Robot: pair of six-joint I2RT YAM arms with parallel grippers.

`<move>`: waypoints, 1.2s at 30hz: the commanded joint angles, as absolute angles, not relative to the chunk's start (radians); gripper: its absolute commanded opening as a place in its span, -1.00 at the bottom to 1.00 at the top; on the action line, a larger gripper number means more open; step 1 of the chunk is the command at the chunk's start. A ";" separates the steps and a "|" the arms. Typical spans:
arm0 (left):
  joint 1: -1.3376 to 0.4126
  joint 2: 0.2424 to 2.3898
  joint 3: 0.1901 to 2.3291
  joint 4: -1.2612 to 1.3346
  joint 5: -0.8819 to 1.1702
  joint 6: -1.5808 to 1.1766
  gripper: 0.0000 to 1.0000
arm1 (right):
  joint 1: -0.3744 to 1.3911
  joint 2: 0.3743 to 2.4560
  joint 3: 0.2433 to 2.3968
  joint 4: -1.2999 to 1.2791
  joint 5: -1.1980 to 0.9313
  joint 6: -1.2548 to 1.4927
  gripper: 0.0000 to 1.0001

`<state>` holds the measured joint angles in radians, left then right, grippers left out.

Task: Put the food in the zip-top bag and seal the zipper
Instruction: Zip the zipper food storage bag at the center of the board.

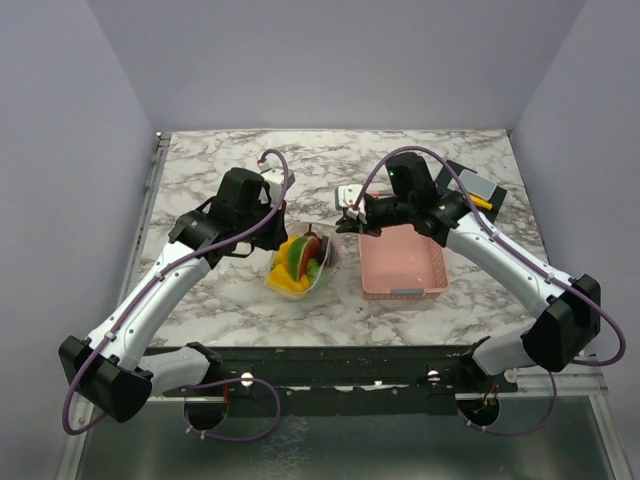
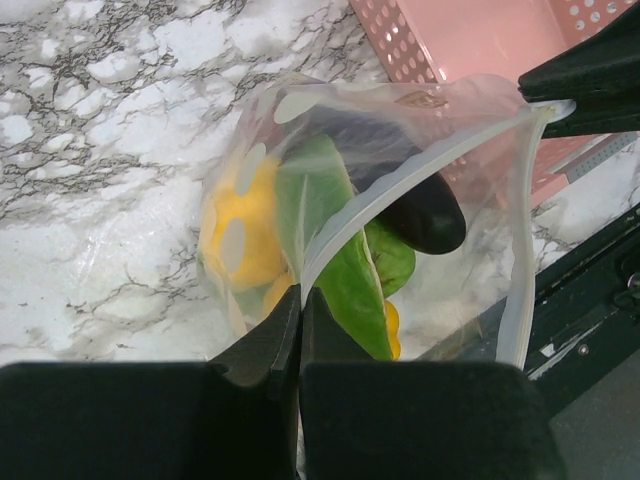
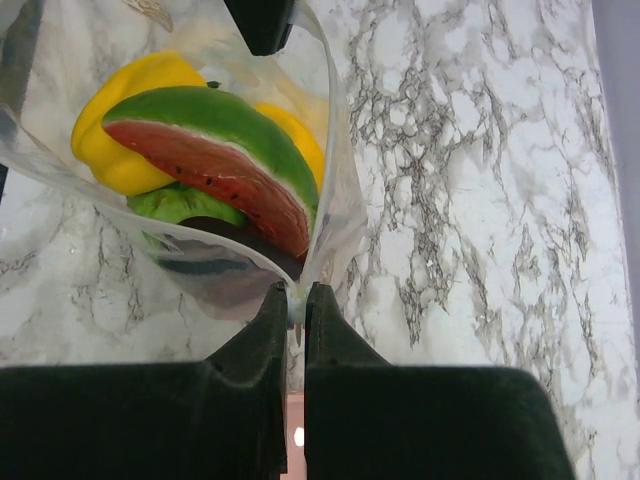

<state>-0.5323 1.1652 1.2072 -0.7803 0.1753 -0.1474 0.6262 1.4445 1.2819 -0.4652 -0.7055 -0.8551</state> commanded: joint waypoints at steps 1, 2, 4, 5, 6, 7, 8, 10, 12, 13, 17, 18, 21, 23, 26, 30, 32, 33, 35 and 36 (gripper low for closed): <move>-0.537 1.151 1.259 -0.803 0.163 -0.136 -1.00 | 0.621 1.373 1.278 -0.474 -0.742 -0.806 -0.99; -0.537 1.152 1.267 -0.811 0.157 -0.134 -0.99 | 0.622 1.363 1.284 -0.482 -0.747 -0.793 -0.99; -0.537 1.147 1.282 -0.824 0.139 -0.133 -0.96 | 0.627 1.340 1.291 -0.482 -0.747 -0.754 -0.99; -0.537 1.144 1.288 -0.833 0.127 -0.133 -0.94 | 0.634 1.329 1.292 -0.481 -0.739 -0.732 -0.99; -0.537 1.142 1.296 -0.841 0.118 -0.133 -0.92 | 0.643 1.312 1.293 -0.485 -0.731 -0.720 -0.99; -0.537 1.138 1.302 -0.846 0.109 -0.132 -0.89 | 0.652 1.299 1.290 -0.485 -0.724 -0.706 -0.99; -0.538 1.134 1.306 -0.852 0.103 -0.129 -0.87 | 0.659 1.289 1.287 -0.482 -0.712 -0.690 -0.99; -0.537 1.123 1.315 -0.860 0.091 -0.127 -0.83 | 0.675 1.276 1.286 -0.488 -0.696 -0.663 -0.99; -0.537 1.114 1.325 -0.868 0.085 -0.126 -0.75 | 0.698 1.270 1.290 -0.501 -0.678 -0.639 -0.99; -0.537 1.108 1.330 -0.870 0.083 -0.126 -0.70 | 0.713 1.268 1.293 -0.505 -0.665 -0.626 -0.99; -0.537 1.089 1.344 -0.880 0.081 -0.123 -0.48 | 0.766 1.267 1.300 -0.504 -0.620 -0.582 -0.99; -0.538 1.083 1.347 -0.884 0.075 -0.122 -0.42 | 0.776 1.271 1.303 -0.504 -0.604 -0.570 -0.99; -0.538 1.060 1.359 -0.896 0.050 -0.120 -0.20 | 0.810 1.285 1.317 -0.521 -0.572 -0.551 -0.99; -0.537 1.041 1.368 -0.896 0.047 -0.116 -0.09 | 0.828 1.288 1.316 -0.516 -0.566 -0.544 -0.99; -0.537 1.015 1.391 -0.892 0.092 -0.106 0.01 | 0.854 1.294 1.326 -0.505 -0.571 -0.531 -0.99; -0.538 0.973 1.400 -0.848 0.194 -0.093 0.12 | 0.880 1.320 1.379 -0.506 -0.577 -0.510 -0.99; -0.537 0.941 1.383 -0.811 0.241 -0.085 0.18 | 0.888 1.339 1.409 -0.508 -0.578 -0.495 -0.99; -0.537 0.928 1.368 -0.789 0.263 -0.078 0.22 | 0.892 1.347 1.422 -0.507 -0.580 -0.487 -0.99; -0.537 0.904 1.337 -0.753 0.300 -0.072 0.26 | 0.897 1.362 1.439 -0.502 -0.579 -0.468 -0.99; -0.537 0.898 1.324 -0.739 0.312 -0.071 0.26 | 0.899 1.365 1.439 -0.497 -0.575 -0.458 -0.99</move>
